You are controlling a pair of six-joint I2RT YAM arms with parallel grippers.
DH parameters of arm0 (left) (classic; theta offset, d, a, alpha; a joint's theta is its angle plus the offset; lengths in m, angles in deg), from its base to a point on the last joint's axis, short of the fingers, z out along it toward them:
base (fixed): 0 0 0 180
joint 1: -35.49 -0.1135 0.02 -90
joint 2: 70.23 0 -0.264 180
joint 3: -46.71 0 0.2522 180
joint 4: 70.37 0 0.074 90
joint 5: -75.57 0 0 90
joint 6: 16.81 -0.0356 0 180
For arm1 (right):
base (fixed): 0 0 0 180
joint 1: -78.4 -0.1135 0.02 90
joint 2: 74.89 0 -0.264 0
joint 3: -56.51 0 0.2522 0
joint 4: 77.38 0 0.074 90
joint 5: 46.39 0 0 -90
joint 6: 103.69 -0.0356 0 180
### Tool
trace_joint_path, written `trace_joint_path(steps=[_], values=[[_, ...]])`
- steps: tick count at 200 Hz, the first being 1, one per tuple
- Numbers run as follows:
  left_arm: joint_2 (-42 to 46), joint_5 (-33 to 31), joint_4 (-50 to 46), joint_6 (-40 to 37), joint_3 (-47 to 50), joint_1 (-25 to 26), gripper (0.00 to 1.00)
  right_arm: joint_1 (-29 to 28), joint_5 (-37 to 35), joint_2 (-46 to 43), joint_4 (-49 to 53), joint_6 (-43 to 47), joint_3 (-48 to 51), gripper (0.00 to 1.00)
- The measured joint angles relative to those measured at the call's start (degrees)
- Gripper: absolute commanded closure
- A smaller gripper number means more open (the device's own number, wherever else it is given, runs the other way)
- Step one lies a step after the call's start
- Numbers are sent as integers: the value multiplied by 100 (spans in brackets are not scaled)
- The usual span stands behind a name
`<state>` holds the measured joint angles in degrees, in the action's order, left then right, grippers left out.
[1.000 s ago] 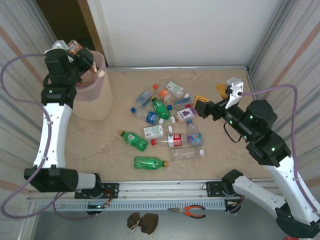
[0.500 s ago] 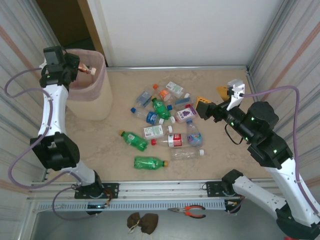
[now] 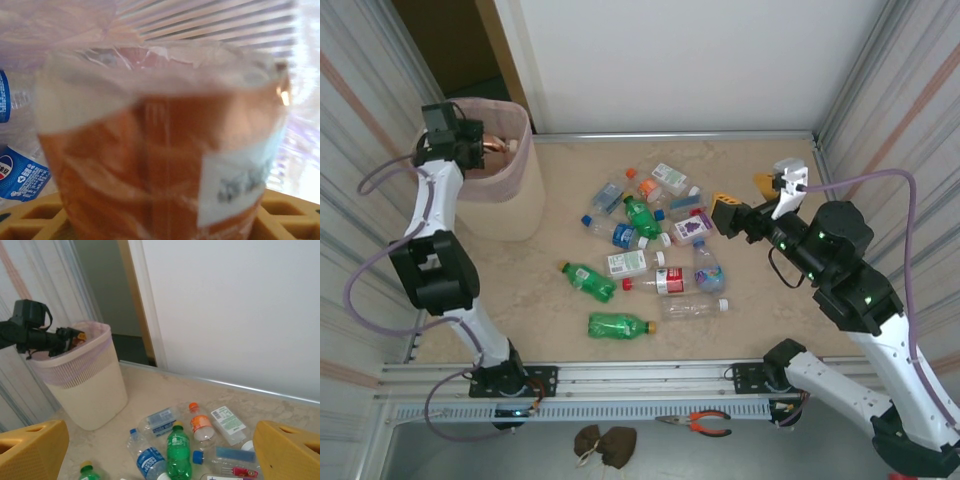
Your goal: Put the plastic bottles in the bin
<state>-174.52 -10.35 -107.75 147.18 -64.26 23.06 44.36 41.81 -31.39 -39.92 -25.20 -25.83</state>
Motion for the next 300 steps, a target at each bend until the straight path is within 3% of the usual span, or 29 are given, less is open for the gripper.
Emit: trace_joint_path(steps=[51, 114, 157, 238, 300], values=[[-428, 105, -103, -39, -219, -22, 29, 7, -17, 107, -2, 2, 0, 6], [-448, 326, -57, -57, -219, -37, 17, 33, -13, 188, -4, 2, 0, 6], [-363, 450, -127, -66, -269, -39, 15, 33, -15, 173, -4, 2, 0, 6], [431, 752, -188, -214, -243, -37, 15, 33, -13, 175, -4, 2, 0, 6], [1593, 903, 24, -706, 431, 103, 17, 33, -4, 258, 109, 0, 0, 6]])
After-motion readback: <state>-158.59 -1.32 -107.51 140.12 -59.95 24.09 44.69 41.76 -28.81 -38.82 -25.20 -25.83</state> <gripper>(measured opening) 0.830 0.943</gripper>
